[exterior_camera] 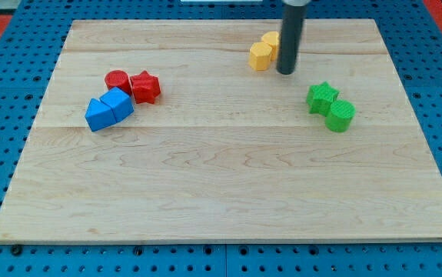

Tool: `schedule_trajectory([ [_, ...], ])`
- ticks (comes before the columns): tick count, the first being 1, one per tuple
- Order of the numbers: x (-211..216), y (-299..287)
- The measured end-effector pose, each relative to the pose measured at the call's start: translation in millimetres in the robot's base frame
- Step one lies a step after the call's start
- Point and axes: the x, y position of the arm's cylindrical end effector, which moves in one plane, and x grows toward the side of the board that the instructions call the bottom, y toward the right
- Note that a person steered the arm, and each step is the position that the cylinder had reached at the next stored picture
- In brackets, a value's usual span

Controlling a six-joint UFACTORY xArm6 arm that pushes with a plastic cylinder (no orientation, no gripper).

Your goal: Push the green star into the green circle

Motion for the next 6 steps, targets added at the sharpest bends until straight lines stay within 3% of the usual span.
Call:
schedule_trajectory([
  [3,73,52],
  [4,34,16],
  [5,31,-111],
  [6,57,-191],
])
